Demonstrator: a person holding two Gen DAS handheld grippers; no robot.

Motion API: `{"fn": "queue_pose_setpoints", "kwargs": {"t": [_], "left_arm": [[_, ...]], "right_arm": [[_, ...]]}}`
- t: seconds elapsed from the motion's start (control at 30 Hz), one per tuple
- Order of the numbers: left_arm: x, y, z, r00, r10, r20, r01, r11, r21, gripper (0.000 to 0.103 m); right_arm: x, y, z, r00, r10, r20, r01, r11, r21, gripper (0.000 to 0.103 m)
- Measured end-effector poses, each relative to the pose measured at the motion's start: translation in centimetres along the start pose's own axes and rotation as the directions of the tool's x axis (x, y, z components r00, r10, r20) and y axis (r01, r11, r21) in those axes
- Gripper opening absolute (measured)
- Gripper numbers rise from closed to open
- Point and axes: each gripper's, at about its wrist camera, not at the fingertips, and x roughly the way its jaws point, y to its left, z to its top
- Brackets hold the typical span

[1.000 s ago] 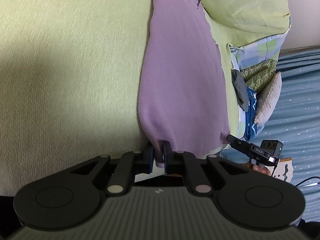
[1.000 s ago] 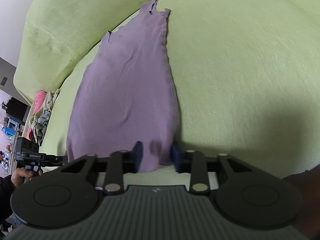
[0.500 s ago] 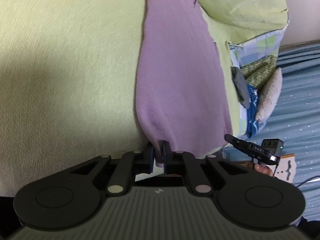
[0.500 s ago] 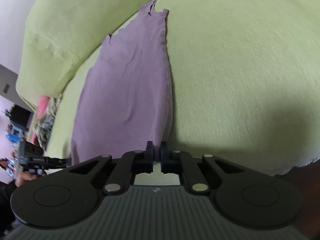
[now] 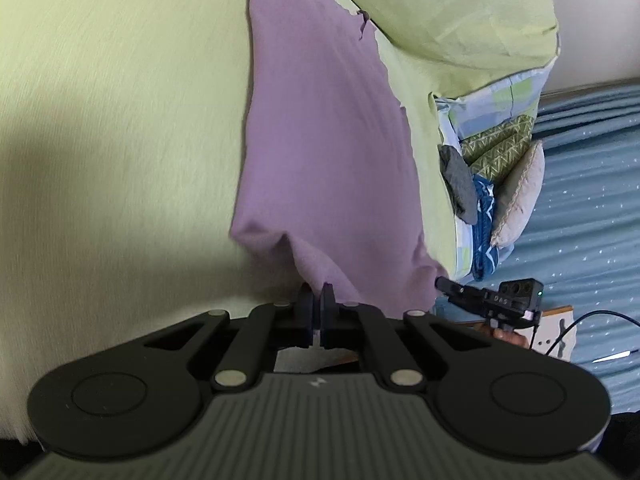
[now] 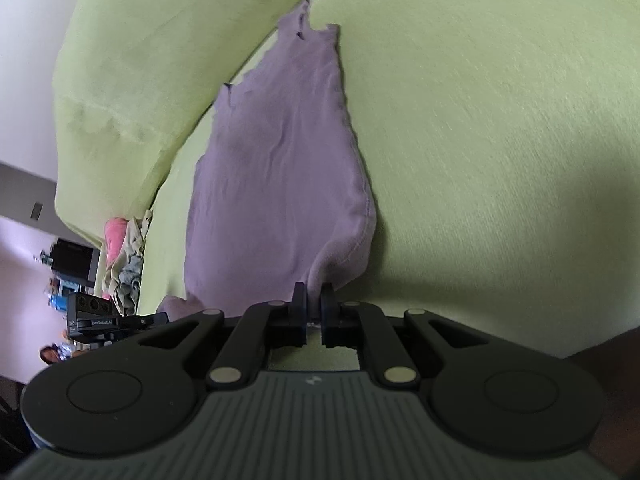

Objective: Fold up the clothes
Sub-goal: 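Lift the hem with both grippers and carry it toward the shoulder straps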

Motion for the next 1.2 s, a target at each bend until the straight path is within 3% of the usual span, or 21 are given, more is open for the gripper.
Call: {"fn": "queue_pose_setpoints", "kwargs": {"t": [0.3,0.47,0.63,0.87,1.2], "left_arm": [[-1.7,-3.3,3.4,0.992,0.120,-0.039,-0.125,0.978,-0.164,0.000],[-2.0,-5.0,5.4,0.975,0.217,-0.044,-0.221,0.936,-0.272,0.000],[-1.9,-6.4,7.0,0.977,0.214,-0.020,-0.209,0.920,-0.331,0.000],[-1.9,-6.8,9.6,0.963,0.270,-0.003,-0.250,0.887,-0.387,0.000],[-2.5,-6.3,12.9,0.969,0.244,-0.023,-0.231,0.879,-0.417,0.000]], "right_arm": [[-1.3,1.5,3.6,1.000,0.000,-0.024,0.005,0.978,0.207,0.005],[-1.3,3.1,6.6,0.998,-0.026,-0.056,0.039,0.965,0.261,0.005],[-0.5,4.4,10.0,0.993,-0.041,-0.114,0.070,0.961,0.266,0.005],[0.9,5.3,13.7,0.990,-0.050,-0.134,0.086,0.957,0.276,0.005],[2.6,5.9,18.0,0.984,-0.022,-0.174,0.080,0.940,0.332,0.005]]}}
